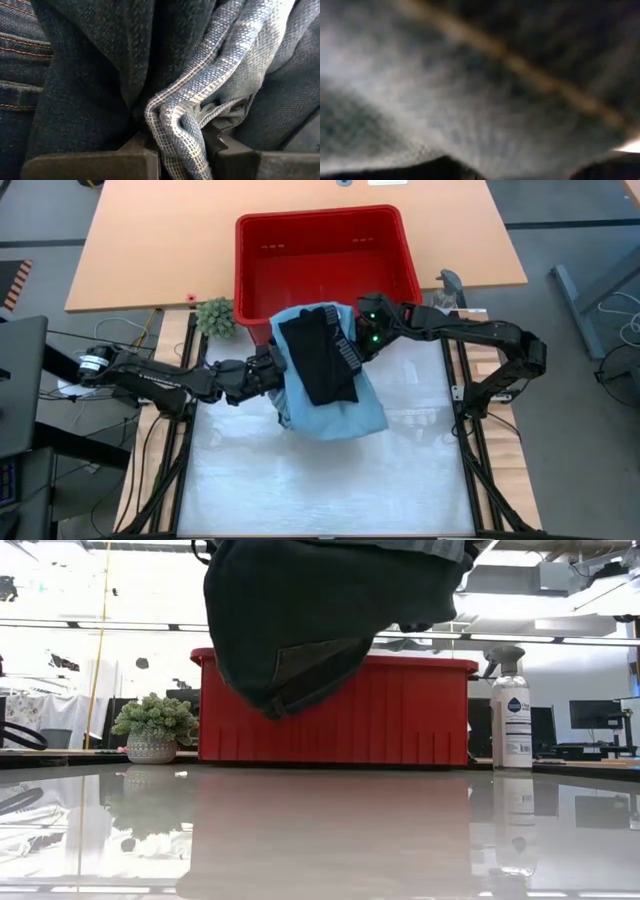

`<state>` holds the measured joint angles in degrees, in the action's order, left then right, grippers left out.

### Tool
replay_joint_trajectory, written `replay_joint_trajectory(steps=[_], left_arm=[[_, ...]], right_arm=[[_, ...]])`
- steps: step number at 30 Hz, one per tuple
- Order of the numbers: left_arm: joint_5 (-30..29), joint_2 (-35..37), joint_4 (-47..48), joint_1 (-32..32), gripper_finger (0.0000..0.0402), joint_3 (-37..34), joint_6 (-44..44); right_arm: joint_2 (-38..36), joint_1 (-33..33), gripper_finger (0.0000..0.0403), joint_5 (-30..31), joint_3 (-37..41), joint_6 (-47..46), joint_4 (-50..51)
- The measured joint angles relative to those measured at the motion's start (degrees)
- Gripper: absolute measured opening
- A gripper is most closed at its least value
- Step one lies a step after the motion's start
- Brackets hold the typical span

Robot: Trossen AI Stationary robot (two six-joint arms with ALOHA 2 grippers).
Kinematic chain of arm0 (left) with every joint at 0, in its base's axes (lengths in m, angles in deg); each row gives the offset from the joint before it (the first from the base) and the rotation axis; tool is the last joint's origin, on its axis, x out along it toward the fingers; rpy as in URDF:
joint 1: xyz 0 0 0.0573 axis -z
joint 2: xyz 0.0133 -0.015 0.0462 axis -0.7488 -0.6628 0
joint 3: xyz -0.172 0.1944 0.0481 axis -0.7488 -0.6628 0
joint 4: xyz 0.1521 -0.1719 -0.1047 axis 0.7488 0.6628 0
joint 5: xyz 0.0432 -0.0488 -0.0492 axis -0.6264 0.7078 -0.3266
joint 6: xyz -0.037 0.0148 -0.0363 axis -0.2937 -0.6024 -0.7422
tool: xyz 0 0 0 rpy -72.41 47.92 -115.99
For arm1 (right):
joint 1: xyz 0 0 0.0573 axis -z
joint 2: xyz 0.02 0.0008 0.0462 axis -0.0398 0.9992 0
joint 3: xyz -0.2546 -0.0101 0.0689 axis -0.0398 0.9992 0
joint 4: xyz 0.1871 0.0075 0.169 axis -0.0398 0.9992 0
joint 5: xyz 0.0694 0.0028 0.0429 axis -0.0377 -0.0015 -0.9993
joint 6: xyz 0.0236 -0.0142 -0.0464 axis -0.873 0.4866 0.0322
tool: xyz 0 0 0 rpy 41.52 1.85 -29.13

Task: Fold Laundry from Bin
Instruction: Put the stacked clothes into the red laundry bin

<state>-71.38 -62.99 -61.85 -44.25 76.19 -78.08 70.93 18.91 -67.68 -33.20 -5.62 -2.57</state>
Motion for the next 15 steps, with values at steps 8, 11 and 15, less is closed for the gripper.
replay_joint_trajectory(steps=[8, 11, 15], left_arm=[[1.56, -0.02, -1.13, -2.29, 0.0041, 0.58, 0.07], [1.92, -0.04, -2.16, -2.85, 0.0041, 0.58, 0.07], [2.05, -0.16, -3.11, -3.18, 0.0041, 0.58, 0.05]], right_arm=[[0.11, 1.64, 0.0100, 0.35, -3.16, 0.90, 2.19], [0.11, 1.98, 0.0100, 0.37, -3.78, 1.27, 2.65], [0.11, 2.07, 0.0100, 0.37, -3.79, 1.56, 2.78]])
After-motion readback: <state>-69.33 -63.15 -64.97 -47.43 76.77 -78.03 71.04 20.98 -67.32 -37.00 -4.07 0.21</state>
